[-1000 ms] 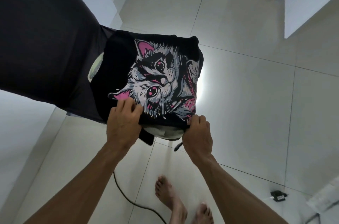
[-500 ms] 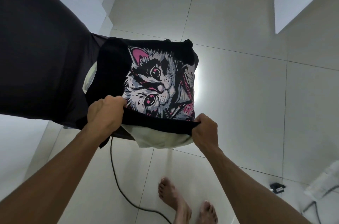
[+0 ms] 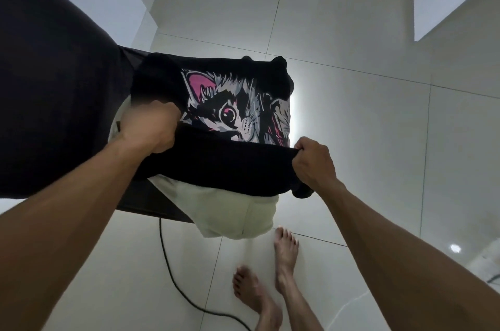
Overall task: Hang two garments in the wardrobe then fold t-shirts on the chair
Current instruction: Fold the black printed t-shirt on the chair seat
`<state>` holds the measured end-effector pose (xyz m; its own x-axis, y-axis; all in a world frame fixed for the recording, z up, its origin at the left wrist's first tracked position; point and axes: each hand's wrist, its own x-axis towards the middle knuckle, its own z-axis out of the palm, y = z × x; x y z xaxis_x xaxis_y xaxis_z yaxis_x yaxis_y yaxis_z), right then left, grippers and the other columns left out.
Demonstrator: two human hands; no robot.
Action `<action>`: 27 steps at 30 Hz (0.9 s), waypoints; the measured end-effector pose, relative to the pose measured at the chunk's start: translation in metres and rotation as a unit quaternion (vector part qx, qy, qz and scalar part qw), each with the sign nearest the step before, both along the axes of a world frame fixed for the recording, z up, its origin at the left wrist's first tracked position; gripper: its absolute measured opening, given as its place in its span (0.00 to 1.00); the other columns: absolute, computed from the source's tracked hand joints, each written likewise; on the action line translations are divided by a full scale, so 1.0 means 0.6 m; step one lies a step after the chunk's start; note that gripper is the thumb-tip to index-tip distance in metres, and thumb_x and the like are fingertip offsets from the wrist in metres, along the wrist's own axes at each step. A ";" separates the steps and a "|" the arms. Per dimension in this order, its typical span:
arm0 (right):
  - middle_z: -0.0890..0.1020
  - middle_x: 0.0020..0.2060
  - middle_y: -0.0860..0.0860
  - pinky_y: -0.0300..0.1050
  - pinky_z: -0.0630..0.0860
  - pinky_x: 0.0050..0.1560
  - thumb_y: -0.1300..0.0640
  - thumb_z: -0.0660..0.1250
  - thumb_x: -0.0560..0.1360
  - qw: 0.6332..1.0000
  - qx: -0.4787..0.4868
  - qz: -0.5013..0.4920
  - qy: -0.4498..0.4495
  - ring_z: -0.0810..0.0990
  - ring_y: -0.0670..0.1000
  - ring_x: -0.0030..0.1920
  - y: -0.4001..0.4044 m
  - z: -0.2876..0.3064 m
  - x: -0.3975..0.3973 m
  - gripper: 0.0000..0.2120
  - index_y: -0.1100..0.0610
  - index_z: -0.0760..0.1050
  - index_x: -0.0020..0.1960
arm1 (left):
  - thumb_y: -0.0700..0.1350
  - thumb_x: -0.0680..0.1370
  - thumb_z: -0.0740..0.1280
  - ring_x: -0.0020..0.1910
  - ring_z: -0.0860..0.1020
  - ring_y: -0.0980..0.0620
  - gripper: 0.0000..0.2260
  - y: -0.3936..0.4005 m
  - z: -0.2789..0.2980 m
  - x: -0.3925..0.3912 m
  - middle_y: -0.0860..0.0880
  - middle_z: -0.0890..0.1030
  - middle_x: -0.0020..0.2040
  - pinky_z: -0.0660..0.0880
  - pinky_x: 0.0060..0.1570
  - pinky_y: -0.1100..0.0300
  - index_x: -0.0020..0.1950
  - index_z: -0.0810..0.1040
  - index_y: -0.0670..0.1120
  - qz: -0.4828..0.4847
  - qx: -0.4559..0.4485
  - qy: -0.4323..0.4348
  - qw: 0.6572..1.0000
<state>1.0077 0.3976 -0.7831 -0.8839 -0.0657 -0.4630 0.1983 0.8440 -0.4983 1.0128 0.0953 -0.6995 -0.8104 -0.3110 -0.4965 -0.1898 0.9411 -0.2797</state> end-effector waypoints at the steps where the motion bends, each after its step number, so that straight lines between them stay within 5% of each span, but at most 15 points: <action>1: 0.79 0.39 0.53 0.53 0.76 0.44 0.65 0.55 0.71 1.000 0.015 0.010 -0.006 0.78 0.59 0.42 -0.002 0.001 -0.009 0.10 0.56 0.74 0.44 | 0.37 0.73 0.68 0.47 0.81 0.44 0.17 -0.003 -0.003 -0.007 0.48 0.79 0.47 0.71 0.41 0.50 0.59 0.78 0.53 0.008 0.004 -0.004 1.000; 7: 0.78 0.44 0.52 0.53 0.74 0.51 0.67 0.59 0.72 0.994 0.095 0.053 -0.013 0.75 0.56 0.44 -0.014 -0.002 -0.058 0.10 0.57 0.74 0.49 | 0.41 0.71 0.69 0.54 0.78 0.43 0.21 -0.042 -0.009 -0.060 0.50 0.77 0.51 0.76 0.54 0.47 0.62 0.74 0.56 0.128 0.086 -0.034 0.987; 12: 0.78 0.49 0.52 0.48 0.74 0.51 0.61 0.63 0.71 0.984 -0.052 0.114 0.128 0.73 0.52 0.48 -0.089 0.018 -0.062 0.11 0.57 0.75 0.54 | 0.48 0.69 0.74 0.48 0.79 0.49 0.13 -0.106 -0.001 -0.079 0.50 0.80 0.50 0.77 0.51 0.52 0.52 0.79 0.52 0.286 0.194 0.001 0.939; 17: 0.76 0.64 0.52 0.52 0.72 0.66 0.49 0.68 0.74 0.953 -0.125 0.267 0.067 0.73 0.52 0.63 -0.236 0.061 -0.061 0.31 0.55 0.65 0.74 | 0.59 0.71 0.76 0.34 0.82 0.51 0.21 -0.155 0.004 -0.052 0.46 0.85 0.44 0.78 0.42 0.60 0.55 0.80 0.45 0.444 0.373 0.054 0.813; 21: 0.74 0.68 0.53 0.59 0.70 0.69 0.40 0.75 0.70 0.966 -0.076 0.236 -0.067 0.71 0.56 0.69 -0.351 0.057 -0.084 0.47 0.52 0.52 0.79 | 0.68 0.67 0.74 0.44 0.84 0.52 0.32 -0.180 0.004 -0.016 0.48 0.87 0.47 0.75 0.59 0.49 0.61 0.78 0.47 0.485 0.458 0.083 0.741; 27: 0.81 0.54 0.50 0.58 0.75 0.62 0.42 0.72 0.75 0.973 -0.041 0.184 -0.134 0.79 0.55 0.57 -0.399 0.034 -0.113 0.21 0.50 0.75 0.63 | 0.56 0.61 0.83 0.51 0.81 0.54 0.32 -0.215 -0.027 0.094 0.51 0.83 0.51 0.77 0.58 0.56 0.59 0.74 0.48 0.456 0.418 0.029 0.785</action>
